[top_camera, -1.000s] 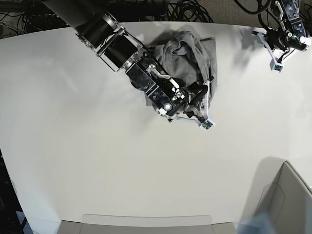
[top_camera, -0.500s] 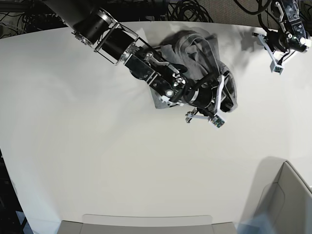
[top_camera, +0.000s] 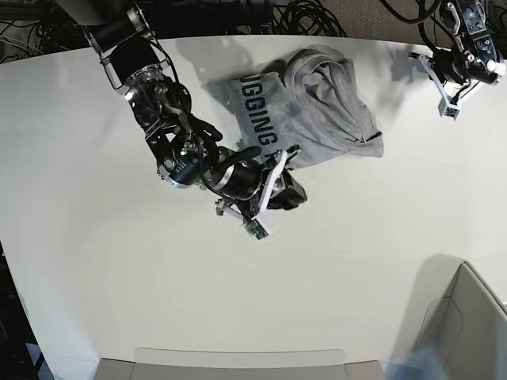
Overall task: Fold the T-shirt properly
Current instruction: 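Press the folded bundle flat with the right gripper and withdraw it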
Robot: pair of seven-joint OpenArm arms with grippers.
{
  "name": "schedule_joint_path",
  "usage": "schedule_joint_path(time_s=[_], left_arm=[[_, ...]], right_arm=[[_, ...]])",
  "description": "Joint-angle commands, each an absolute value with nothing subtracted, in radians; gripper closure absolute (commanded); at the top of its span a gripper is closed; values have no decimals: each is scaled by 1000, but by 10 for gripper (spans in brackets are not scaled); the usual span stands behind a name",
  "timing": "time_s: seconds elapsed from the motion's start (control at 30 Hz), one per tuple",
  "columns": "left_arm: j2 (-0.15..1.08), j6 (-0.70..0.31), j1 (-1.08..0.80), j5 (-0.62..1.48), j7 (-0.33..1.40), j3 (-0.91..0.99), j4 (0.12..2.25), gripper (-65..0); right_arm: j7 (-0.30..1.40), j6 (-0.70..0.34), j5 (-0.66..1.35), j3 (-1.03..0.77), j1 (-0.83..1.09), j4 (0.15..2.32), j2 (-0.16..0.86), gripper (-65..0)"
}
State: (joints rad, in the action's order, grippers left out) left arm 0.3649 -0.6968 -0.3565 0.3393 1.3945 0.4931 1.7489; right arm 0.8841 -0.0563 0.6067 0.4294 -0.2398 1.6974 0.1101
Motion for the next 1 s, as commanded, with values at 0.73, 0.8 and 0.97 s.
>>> schedule_joint_path(time_s=[0.73, 0.8, 0.97], left_arm=[[176, -698, -283, 395, 1250, 203, 2051, 0], [159, -698, -288, 390, 1224, 151, 2051, 0], [134, -698, -329, 389, 1178, 127, 2049, 0]], right_arm=[[852, -77, 694, -73, 145, 1791, 305, 0], [851, -77, 694, -73, 142, 1765, 305, 0], [851, -79, 694, -67, 125, 1718, 305, 0]])
